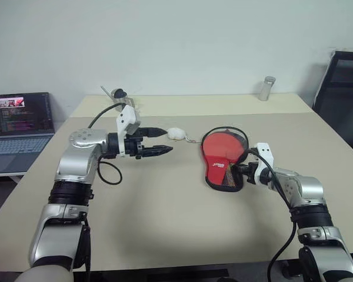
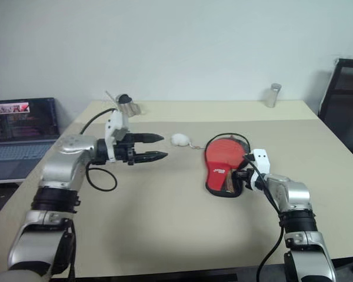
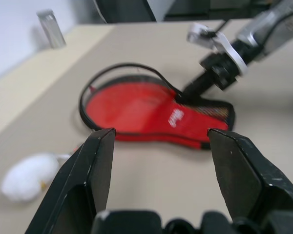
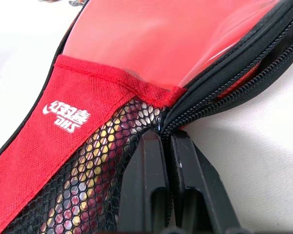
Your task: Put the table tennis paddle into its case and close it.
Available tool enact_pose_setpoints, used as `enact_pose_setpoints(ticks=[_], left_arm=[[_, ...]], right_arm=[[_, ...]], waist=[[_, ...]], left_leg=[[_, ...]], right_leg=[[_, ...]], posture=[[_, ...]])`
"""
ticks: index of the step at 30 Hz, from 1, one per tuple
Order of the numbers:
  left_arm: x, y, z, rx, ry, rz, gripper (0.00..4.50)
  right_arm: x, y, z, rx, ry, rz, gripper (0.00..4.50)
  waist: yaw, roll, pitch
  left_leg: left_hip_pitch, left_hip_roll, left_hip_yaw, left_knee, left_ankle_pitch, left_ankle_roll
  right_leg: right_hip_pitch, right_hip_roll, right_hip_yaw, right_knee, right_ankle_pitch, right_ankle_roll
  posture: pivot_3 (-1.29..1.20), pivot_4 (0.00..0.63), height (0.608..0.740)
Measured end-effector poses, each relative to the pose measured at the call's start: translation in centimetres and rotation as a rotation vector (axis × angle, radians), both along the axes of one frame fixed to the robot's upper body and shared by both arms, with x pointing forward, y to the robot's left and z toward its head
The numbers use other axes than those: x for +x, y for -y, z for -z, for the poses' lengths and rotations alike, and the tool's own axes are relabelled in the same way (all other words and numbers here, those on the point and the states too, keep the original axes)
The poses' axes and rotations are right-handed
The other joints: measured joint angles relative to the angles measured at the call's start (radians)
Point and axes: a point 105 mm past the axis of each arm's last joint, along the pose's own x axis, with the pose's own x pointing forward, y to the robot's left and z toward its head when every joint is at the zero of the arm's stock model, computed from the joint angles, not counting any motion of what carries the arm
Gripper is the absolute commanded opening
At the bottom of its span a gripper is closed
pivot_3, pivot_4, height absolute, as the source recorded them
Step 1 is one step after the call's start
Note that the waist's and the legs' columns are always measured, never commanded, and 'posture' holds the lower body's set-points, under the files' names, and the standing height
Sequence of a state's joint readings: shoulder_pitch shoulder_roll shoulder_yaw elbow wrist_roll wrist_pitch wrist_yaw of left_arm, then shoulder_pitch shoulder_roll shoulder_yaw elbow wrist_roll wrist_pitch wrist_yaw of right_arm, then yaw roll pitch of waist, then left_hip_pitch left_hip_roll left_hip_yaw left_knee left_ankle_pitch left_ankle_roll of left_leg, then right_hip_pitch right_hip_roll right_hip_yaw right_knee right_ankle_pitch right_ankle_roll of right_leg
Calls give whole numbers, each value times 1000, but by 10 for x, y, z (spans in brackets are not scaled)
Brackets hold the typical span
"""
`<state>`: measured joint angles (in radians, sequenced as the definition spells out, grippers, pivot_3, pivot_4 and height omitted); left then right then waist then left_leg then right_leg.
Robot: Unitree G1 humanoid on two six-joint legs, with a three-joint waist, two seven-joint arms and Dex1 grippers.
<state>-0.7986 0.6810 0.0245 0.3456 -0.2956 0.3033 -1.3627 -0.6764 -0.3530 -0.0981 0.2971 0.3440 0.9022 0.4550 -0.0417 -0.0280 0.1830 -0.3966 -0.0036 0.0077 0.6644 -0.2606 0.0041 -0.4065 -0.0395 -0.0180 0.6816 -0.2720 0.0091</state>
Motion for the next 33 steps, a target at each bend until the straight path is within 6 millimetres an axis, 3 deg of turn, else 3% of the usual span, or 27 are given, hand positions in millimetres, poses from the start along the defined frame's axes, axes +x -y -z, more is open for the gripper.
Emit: enact_pose_setpoints(ticks=[3,7,11,15,22,25,33], left_arm=[[-12,-21,15,59,-78,0,3261],[-22,-32,23,104,-113,10,3261],[-32,-28,28,106,-122,45,3261],[-44,-20,35,97,-146,82,3261],[-72,-11,47,89,-207,133,3261],[-80,-17,51,107,-241,125,3261],[-83,-18,48,101,-255,133,3261]], right_arm=[[-3,-7,-2,2,-11,-23,14],[-12,-26,-4,2,-33,-108,14],[-30,-57,-5,26,-60,-228,14],[-45,-70,-9,35,-74,-269,14],[-90,-69,4,45,-146,-195,14],[-112,-61,10,70,-194,-138,14],[-138,-54,15,78,-196,-101,14]], waist=[[-6,0,0],[-6,0,0],[-6,0,0],[1,0,0],[12,0,0],[12,0,0],[13,0,0]], left_leg=[[0,1,0,-1,0,0],[-1,1,0,-1,0,0],[-3,1,0,-1,0,0],[-4,0,0,-1,0,0],[-4,0,0,-2,0,0],[-3,0,-1,-2,0,0],[-2,0,-1,-2,0,0]], right_leg=[[-1,1,0,0,0,0],[-2,0,0,-1,0,0],[-3,0,0,-1,0,0],[-4,0,0,-1,0,0],[-4,-1,0,-1,0,0],[-3,-1,0,-1,0,0],[-2,0,0,-2,-1,0]], posture=[[0,150,740],[0,150,740],[0,150,740],[0,150,740],[0,150,740],[0,150,740],[0,150,740]])
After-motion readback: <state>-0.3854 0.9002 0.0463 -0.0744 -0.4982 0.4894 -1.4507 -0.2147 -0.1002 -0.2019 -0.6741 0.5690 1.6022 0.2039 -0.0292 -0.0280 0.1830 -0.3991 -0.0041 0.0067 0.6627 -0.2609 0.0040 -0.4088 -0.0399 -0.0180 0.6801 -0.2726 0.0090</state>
